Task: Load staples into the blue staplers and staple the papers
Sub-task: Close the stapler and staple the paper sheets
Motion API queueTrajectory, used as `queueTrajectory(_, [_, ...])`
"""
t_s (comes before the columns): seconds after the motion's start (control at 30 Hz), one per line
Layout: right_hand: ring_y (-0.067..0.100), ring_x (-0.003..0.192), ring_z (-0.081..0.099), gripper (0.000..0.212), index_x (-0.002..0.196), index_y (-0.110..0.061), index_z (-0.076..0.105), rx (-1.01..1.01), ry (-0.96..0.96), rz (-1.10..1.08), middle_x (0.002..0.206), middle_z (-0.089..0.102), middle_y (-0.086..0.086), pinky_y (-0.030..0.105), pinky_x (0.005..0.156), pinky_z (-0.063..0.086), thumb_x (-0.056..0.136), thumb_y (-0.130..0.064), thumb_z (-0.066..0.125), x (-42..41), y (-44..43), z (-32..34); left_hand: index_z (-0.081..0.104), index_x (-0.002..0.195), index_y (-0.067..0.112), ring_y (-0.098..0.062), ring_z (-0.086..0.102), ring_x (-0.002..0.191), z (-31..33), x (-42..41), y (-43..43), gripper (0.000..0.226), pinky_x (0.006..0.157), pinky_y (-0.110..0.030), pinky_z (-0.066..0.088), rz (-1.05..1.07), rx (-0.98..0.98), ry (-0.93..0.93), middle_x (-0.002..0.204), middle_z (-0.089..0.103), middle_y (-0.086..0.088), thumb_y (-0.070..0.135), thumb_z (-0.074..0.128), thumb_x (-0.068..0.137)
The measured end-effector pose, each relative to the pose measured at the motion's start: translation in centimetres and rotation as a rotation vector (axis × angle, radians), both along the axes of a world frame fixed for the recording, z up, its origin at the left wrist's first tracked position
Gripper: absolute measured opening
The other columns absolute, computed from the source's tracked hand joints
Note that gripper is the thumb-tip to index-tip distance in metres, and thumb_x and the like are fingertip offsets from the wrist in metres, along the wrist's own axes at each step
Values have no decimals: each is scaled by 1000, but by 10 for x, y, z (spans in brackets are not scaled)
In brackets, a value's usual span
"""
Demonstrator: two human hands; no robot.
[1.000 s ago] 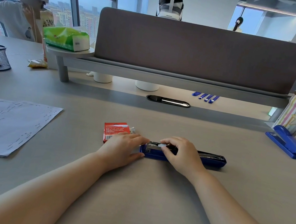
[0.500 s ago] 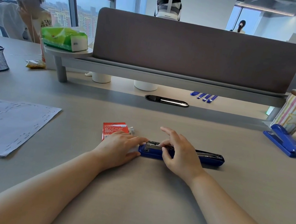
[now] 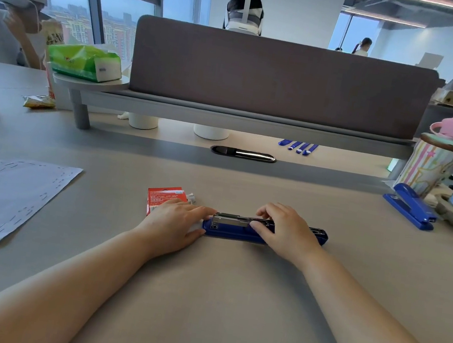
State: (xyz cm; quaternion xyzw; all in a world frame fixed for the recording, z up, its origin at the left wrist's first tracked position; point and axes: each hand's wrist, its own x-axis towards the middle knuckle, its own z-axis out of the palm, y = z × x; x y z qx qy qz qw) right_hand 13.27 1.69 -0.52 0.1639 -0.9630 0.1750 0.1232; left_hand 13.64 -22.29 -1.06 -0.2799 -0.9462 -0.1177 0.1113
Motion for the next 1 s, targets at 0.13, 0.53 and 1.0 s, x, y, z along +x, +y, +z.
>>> queueTrajectory(0.13, [22,105,51,37,108,-24,56,237,38,-164,111,60,-4,35,90,34,86,-52,48,6,25,-6,47,123,25,-19,57,112,2,1,6,33,94,-32,42,31,-13,4,122,63,4,32,49,91])
queueTrajectory(0.53, [20,92,45,45,92,-15,56,-104,-19,-332,94,49,-2,29,72,38,71,-52,69,13,59,-21,47,121,23,-21,58,109,0,2,8,33,91,-32,42,44,5,-4,120,63,4,31,52,90])
queueTrajectory(1.0, [16,83,54,70,129,-15,41,-810,246,-170,94,59,4,6,72,45,70,-18,78,13,31,24,48,119,23,-20,59,108,-4,-1,4,36,92,-33,45,41,94,-77,114,66,7,29,58,85])
